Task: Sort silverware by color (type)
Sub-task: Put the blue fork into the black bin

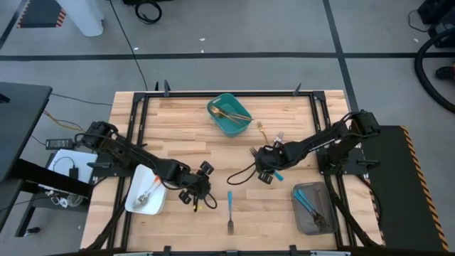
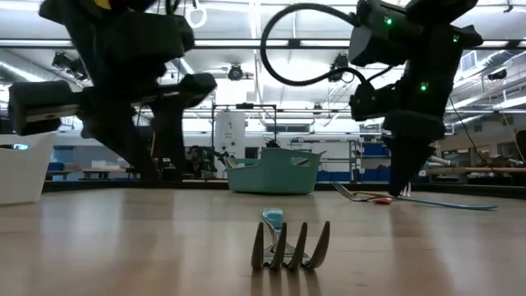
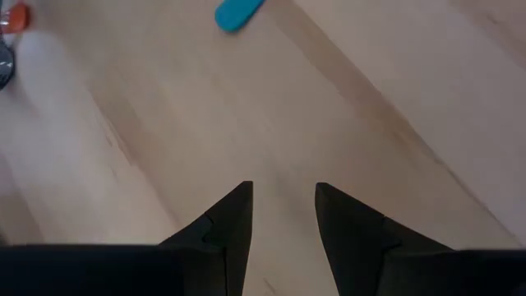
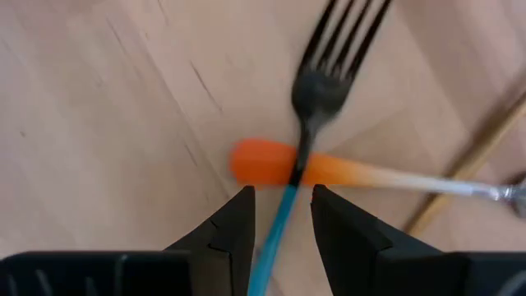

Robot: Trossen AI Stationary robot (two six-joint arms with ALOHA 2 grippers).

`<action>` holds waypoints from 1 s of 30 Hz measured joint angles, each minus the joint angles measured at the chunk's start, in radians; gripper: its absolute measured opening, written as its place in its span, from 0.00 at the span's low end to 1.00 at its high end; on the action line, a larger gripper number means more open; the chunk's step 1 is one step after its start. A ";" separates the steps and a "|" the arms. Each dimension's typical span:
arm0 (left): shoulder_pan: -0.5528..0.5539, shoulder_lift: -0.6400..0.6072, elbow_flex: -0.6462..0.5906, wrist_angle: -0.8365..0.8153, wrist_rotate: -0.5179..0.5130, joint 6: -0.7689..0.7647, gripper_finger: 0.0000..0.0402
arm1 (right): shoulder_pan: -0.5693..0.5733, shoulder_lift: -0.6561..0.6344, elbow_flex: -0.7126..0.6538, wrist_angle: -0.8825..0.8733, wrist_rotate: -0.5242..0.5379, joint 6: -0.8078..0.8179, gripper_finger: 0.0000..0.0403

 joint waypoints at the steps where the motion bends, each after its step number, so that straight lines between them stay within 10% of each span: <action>1: 0.000 -0.011 -0.008 -0.005 -0.011 0.000 0.35 | -0.004 -0.001 -0.001 -0.009 -0.015 0.000 0.31; 30: 0.108 -0.370 -0.154 -0.091 -0.106 -0.018 0.35 | -0.042 0.000 -0.020 -0.035 -0.106 -0.030 0.02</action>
